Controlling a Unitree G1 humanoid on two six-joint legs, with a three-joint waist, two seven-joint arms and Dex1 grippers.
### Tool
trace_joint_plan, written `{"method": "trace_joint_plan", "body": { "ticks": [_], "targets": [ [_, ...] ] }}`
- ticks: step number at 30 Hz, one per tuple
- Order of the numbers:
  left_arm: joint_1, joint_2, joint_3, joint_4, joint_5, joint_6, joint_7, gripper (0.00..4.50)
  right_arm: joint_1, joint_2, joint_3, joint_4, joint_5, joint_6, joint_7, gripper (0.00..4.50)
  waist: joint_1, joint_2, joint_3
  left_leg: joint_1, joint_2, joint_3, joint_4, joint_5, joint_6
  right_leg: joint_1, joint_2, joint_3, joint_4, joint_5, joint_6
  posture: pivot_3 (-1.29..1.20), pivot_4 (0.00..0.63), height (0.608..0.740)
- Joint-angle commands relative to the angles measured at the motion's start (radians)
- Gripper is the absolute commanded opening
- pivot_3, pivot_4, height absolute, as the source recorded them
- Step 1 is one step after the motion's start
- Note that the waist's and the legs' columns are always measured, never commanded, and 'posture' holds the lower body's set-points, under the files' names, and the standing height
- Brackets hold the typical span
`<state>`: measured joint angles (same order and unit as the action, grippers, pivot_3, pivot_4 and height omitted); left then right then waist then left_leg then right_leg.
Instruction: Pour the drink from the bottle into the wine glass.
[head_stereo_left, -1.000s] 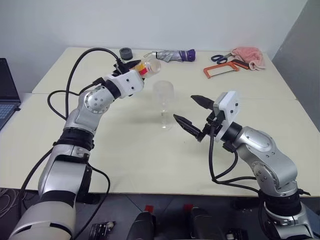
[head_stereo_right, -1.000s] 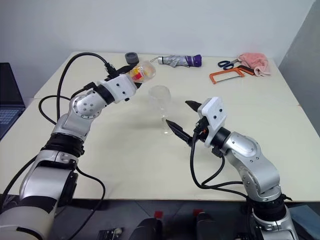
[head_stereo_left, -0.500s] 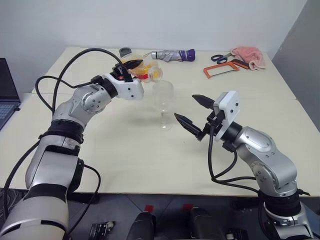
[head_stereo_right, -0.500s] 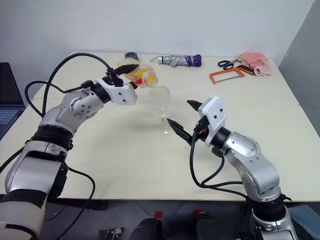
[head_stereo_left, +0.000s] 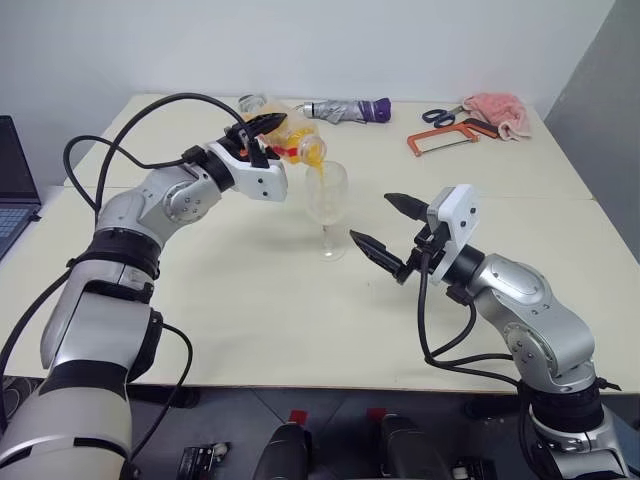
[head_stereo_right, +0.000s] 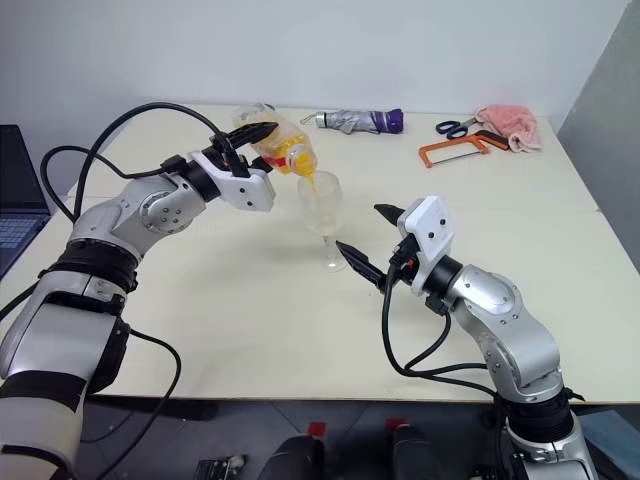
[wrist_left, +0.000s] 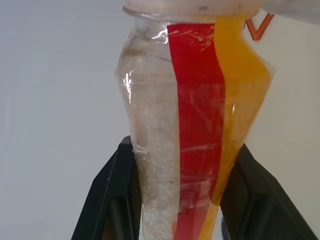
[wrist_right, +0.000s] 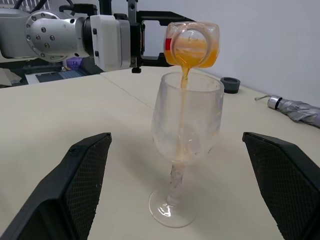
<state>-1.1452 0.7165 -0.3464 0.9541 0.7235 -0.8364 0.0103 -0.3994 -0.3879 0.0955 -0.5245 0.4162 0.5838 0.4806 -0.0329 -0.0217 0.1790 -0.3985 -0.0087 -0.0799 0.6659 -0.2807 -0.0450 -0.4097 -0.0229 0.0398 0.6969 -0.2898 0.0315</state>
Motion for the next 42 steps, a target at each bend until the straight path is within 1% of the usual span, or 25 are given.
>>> {"method": "trace_joint_plan", "body": {
  "ticks": [1, 9, 19, 27, 42],
  "targets": [
    [-0.049, 0.024, 0.009, -0.006, 0.004, -0.004, 0.041, 1.67, 0.006, -0.005, -0.023, -0.024, 0.004, -0.037, 0.016, 4.5, 0.0, 0.0, 0.0, 0.0, 0.0, 0.0, 0.0, 0.0, 0.0, 0.0, 0.0, 0.0, 0.0, 0.0, 0.0, 0.0, 0.15, 0.74],
    [-0.078, 0.031, -0.011, 0.02, 0.029, -0.008, 0.066, 1.67, 0.038, -0.002, -0.016, -0.017, -0.011, -0.086, 0.029, 4.5, 0.0, 0.0, 0.0, 0.0, 0.0, 0.001, 0.0, 0.0, 0.0, 0.0, 0.0, 0.0, 0.0, 0.0, 0.0, 0.0, 0.15, 0.74],
    [-0.102, 0.027, -0.023, 0.037, 0.045, -0.012, 0.079, 1.67, 0.078, 0.027, 0.009, -0.036, -0.035, -0.096, -0.001, 4.5, 0.0, 0.0, 0.0, 0.0, 0.0, 0.001, 0.0, 0.0, 0.0, 0.0, 0.0, 0.0, 0.0, 0.0, 0.0, 0.0, 0.15, 0.74],
    [-0.123, 0.024, -0.04, 0.056, 0.052, -0.016, 0.098, 1.67, 0.091, 0.065, 0.033, -0.05, -0.045, -0.089, -0.02, 4.5, 0.0, 0.0, 0.0, 0.0, 0.0, 0.001, 0.0, 0.001, -0.001, 0.0, 0.0, 0.0, 0.0, 0.0, 0.0, 0.0, 0.15, 0.74],
    [-0.147, 0.031, -0.06, 0.086, 0.082, -0.021, 0.136, 1.67, 0.095, 0.102, 0.057, -0.042, -0.073, -0.103, -0.034, 4.5, 0.0, 0.0, 0.0, 0.0, 0.0, 0.001, 0.0, 0.001, -0.002, 0.0, 0.0, 0.0, 0.001, 0.0, 0.0, 0.0, 0.15, 0.74]
  ]
}}
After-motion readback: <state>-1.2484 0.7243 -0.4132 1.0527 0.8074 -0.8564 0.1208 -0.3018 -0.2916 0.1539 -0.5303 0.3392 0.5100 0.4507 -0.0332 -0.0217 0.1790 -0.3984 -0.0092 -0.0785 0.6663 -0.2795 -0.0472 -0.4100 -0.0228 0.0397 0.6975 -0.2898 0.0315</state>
